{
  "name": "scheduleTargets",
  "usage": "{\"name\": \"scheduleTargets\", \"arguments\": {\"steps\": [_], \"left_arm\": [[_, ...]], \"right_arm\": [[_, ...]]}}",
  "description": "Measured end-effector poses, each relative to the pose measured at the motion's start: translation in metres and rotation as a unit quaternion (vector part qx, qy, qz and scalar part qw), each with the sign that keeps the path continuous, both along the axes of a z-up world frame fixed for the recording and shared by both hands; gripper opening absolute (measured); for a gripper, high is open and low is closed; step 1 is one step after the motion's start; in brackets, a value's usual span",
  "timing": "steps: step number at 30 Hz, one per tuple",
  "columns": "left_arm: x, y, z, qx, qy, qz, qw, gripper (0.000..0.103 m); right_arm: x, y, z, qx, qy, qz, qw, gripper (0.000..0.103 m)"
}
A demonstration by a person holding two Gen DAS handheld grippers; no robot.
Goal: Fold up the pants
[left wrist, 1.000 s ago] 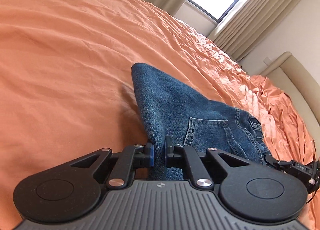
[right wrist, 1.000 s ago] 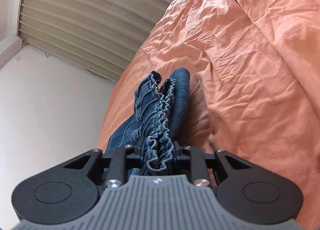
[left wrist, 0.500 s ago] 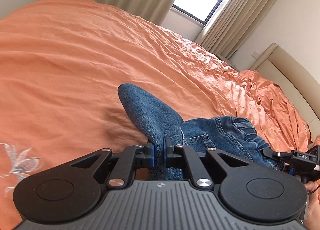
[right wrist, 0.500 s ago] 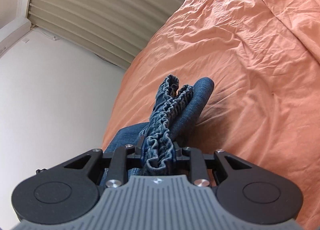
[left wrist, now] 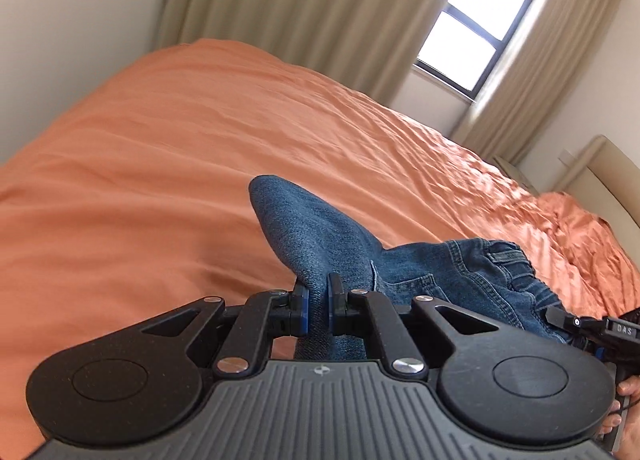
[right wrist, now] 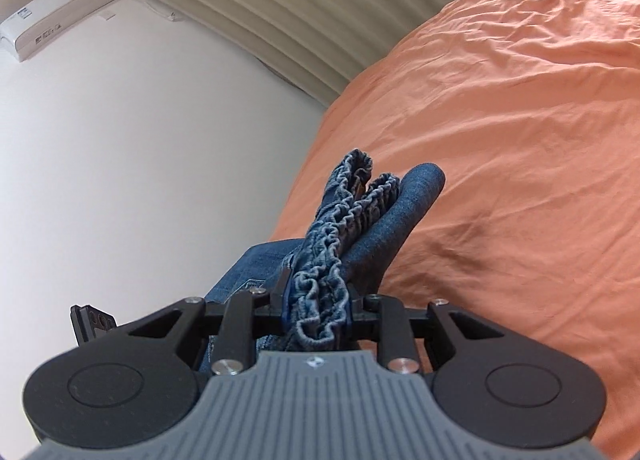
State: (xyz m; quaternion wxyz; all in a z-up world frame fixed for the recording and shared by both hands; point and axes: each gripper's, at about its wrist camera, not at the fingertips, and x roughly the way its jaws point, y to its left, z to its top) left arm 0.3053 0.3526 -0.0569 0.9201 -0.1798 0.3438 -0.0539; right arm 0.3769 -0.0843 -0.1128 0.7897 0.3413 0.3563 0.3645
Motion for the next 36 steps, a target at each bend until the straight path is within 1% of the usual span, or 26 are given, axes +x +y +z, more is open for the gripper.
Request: {"name": "scheduleTargets", "arguments": {"steps": [2,3,6,8,9,12,14,16,18,19,20,21,23,24,27,28,30,33,34,36], "left_arm": [[0.006,0.019,-0.011,0.013,0.010,0.016,0.9997,0.008],[0.009,0.025,-0.019,0.019,0.014,0.020,0.9995,0.008],[0.014,0.044,-0.054,0.024,0.043,0.033,0.9982,0.008],[0.016,0.051,-0.080,0.035,0.066,0.039,0.9965,0.008],[0.015,0.054,-0.089,0.035,0.069,0.041,0.9962,0.008],[0.015,0.068,-0.110,0.016,0.070,0.043,0.9965,0.009],[0.019,0.074,-0.117,0.019,0.072,0.035,0.9966,0.010],[0.024,0.077,-0.125,0.024,0.082,0.032,0.9958,0.010],[0.030,0.077,-0.134,0.032,0.093,0.028,0.9948,0.011],[0.032,0.077,-0.136,0.028,0.098,0.032,0.9943,0.011],[0.033,0.077,-0.136,0.026,0.101,0.035,0.9939,0.013],[0.032,0.076,-0.135,0.027,0.104,0.039,0.9935,0.017],[0.028,0.072,-0.127,0.040,0.106,0.041,0.9928,0.020],[0.024,0.069,-0.119,0.051,0.103,0.041,0.9925,0.022],[0.002,0.059,-0.095,0.100,0.086,0.041,0.9904,0.024],[-0.007,0.055,-0.087,0.111,0.078,0.035,0.9902,0.024],[-0.028,0.048,-0.072,0.122,0.063,0.020,0.9903,0.024],[-0.054,0.033,-0.062,0.143,0.054,-0.003,0.9883,0.024],[-0.062,0.027,-0.062,0.152,0.052,-0.010,0.9870,0.024],[-0.070,0.013,-0.065,0.180,0.048,-0.027,0.9821,0.024]], "right_arm": [[0.006,0.024,-0.009,-0.014,-0.002,0.011,1.000,0.019],[0.010,0.036,-0.019,-0.022,0.003,0.016,1.000,0.019],[0.014,0.061,-0.053,-0.043,0.036,0.029,0.998,0.019],[0.011,0.068,-0.074,-0.057,0.051,0.033,0.997,0.019],[0.009,0.068,-0.082,-0.061,0.053,0.034,0.996,0.019],[0.007,0.063,-0.100,-0.067,0.078,0.032,0.994,0.019],[0.005,0.068,-0.104,-0.090,0.076,0.037,0.992,0.019],[0.006,0.083,-0.102,-0.135,0.061,0.038,0.988,0.019],[0.008,0.097,-0.101,-0.170,0.048,0.040,0.983,0.020],[0.009,0.098,-0.104,-0.183,0.047,0.042,0.981,0.022],[0.011,0.102,-0.106,-0.191,0.049,0.042,0.979,0.023],[0.015,0.104,-0.107,-0.195,0.053,0.041,0.979,0.024],[0.014,0.104,-0.103,-0.199,0.057,0.039,0.978,0.025],[0.014,0.104,-0.100,-0.206,0.052,0.039,0.976,0.028],[0.012,0.103,-0.089,-0.229,0.026,0.033,0.972,0.041],[0.006,0.100,-0.083,-0.242,0.009,0.030,0.970,0.043],[-0.010,0.097,-0.069,-0.274,-0.037,0.019,0.961,0.044],[-0.037,0.101,-0.047,-0.302,-0.115,0.011,0.946,0.041],[-0.045,0.105,-0.042,-0.310,-0.139,0.012,0.941,0.032],[-0.065,0.114,-0.032,-0.331,-0.193,0.025,0.923,0.023]]}}
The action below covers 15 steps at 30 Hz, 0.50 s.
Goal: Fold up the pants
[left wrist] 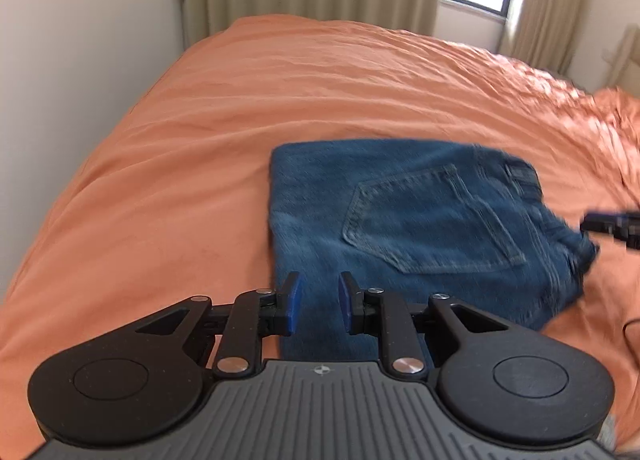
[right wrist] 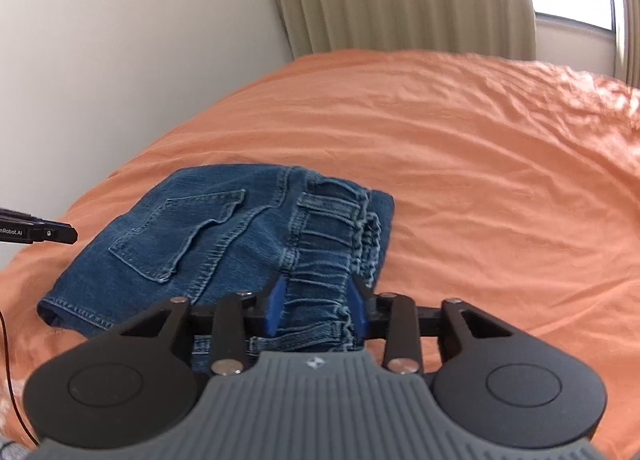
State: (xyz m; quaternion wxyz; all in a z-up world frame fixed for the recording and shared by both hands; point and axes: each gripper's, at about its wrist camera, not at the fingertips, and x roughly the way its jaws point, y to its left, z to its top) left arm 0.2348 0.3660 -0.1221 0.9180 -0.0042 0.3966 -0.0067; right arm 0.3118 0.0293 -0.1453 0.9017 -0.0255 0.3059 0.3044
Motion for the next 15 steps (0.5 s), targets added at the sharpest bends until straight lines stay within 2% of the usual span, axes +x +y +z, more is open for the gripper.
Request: {"name": "scheduleTargets", "arguments": {"steps": [1,3,7,10,13,15], "left_arm": [[-0.004,-0.005,-0.003,0.014,-0.001,-0.008,0.9999,0.024],[-0.008,-0.013,-0.013,0.033,0.012,-0.010,0.9993,0.020],[-0.016,-0.011,-0.040,0.037,0.047,-0.002,0.9982,0.017],[-0.017,-0.006,-0.057,0.031,0.062,0.003,0.9976,0.017],[-0.011,-0.010,-0.059,0.051,0.076,-0.002,0.9957,0.017],[-0.008,-0.010,-0.050,0.055,0.079,-0.002,0.9953,0.016]], "right_arm": [[-0.007,0.008,0.000,-0.018,-0.016,0.015,1.000,0.020],[-0.012,0.018,-0.007,-0.046,-0.018,0.029,0.998,0.018],[-0.013,0.016,-0.035,-0.070,0.022,0.008,0.997,0.013],[-0.012,0.020,-0.048,-0.089,0.028,0.012,0.996,0.013],[-0.005,0.019,-0.044,-0.085,0.047,0.011,0.995,0.012],[0.004,0.015,-0.033,-0.072,0.055,0.008,0.996,0.008]]}}
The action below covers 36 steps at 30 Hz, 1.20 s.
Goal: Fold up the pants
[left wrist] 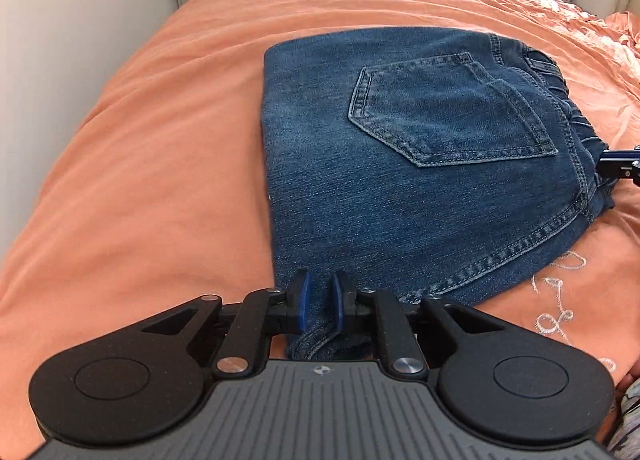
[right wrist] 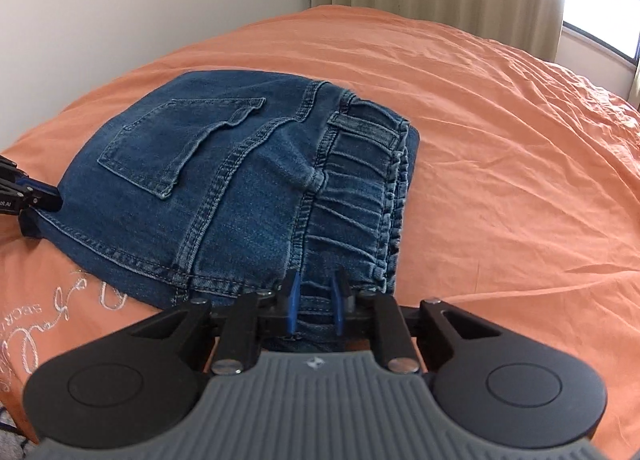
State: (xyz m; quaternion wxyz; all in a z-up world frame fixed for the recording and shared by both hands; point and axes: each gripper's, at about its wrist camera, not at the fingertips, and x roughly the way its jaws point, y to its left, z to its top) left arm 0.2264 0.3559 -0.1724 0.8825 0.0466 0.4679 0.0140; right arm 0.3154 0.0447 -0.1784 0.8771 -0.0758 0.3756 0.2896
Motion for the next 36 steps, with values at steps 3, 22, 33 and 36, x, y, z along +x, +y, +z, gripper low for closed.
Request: {"name": "scheduleTargets", "arguments": {"steps": [3,22,33,36], "left_arm": [[-0.001,0.005,0.019,-0.012,-0.020,-0.004,0.9997,0.017],[0.113,0.039,0.009,-0.108,-0.056,0.107,0.9868,0.010],[0.132,0.028,0.007,-0.066,-0.039,0.135,0.9879,0.008],[0.106,0.009,0.030,-0.048,-0.075,0.104,0.9906,0.012]], "right_arm": [[0.019,-0.006,0.021,0.037,0.000,-0.004,0.999,0.008],[0.157,0.036,-0.012,0.063,0.070,-0.055,0.994,0.000],[0.144,0.035,0.005,0.063,0.037,-0.045,0.996,0.004],[0.107,0.035,0.028,0.075,-0.011,-0.019,0.997,0.030]]}}
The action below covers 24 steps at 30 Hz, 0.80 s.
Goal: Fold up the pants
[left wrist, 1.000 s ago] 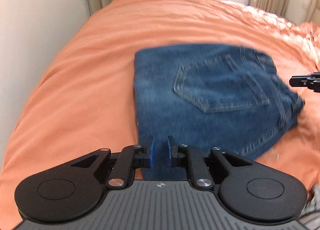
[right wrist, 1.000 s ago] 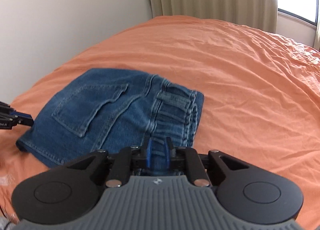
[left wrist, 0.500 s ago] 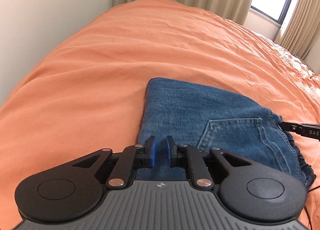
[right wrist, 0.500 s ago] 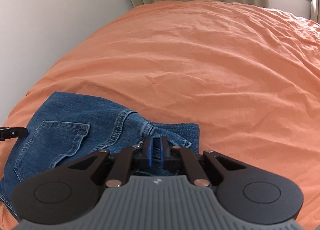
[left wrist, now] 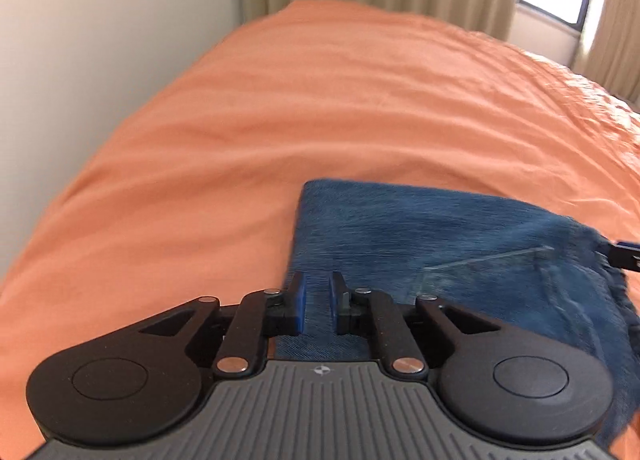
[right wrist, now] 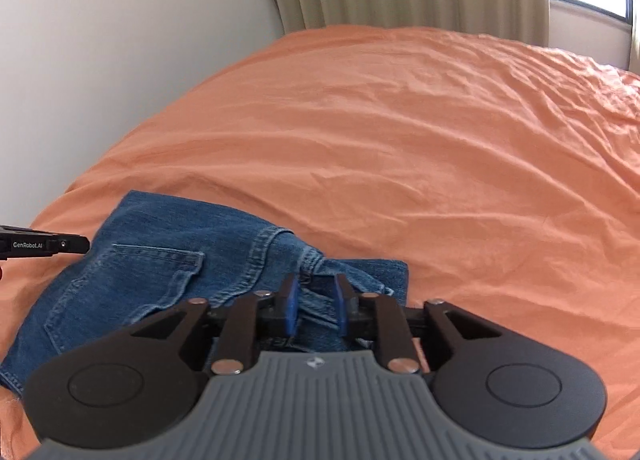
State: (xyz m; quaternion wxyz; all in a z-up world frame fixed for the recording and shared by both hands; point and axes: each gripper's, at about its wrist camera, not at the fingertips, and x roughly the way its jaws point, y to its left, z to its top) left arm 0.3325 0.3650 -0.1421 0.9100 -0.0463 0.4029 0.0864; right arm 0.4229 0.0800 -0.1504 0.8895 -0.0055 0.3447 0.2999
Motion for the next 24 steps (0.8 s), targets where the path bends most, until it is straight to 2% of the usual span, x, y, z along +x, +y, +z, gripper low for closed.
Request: {"name": "scheduleTargets", "arguments": {"steps": [4,9,12,15,19,21,24], "left_arm": [[-0.033,-0.041,0.016,-0.003,-0.036,-0.057,0.9977,0.012],[-0.047,-0.094,0.000,-0.004,-0.029,-0.109,0.9936,0.012],[-0.043,-0.106,-0.022,-0.004,-0.001,-0.100,0.9950,0.012],[-0.039,-0.107,-0.036,0.003,0.019,-0.087,0.9960,0.013],[-0.038,-0.107,-0.015,0.003,0.025,-0.077,0.9967,0.014],[-0.044,-0.106,0.006,0.015,0.007,-0.077,0.9969,0.020],[-0.058,-0.102,0.050,0.028,-0.030,-0.072,0.9966,0.030]], "right_arm": [[-0.054,0.013,0.015,0.000,-0.051,0.038,0.998,0.034],[-0.083,0.033,-0.012,-0.045,-0.037,0.052,0.997,0.033],[-0.080,0.039,-0.031,-0.056,-0.016,0.050,0.997,0.034],[-0.078,0.046,-0.035,-0.079,-0.015,0.058,0.995,0.034],[-0.070,0.038,-0.010,-0.063,0.012,0.049,0.997,0.035],[-0.071,0.028,0.012,-0.046,0.006,0.042,0.998,0.037],[-0.080,0.011,0.056,-0.022,-0.014,0.033,0.999,0.047]]}}
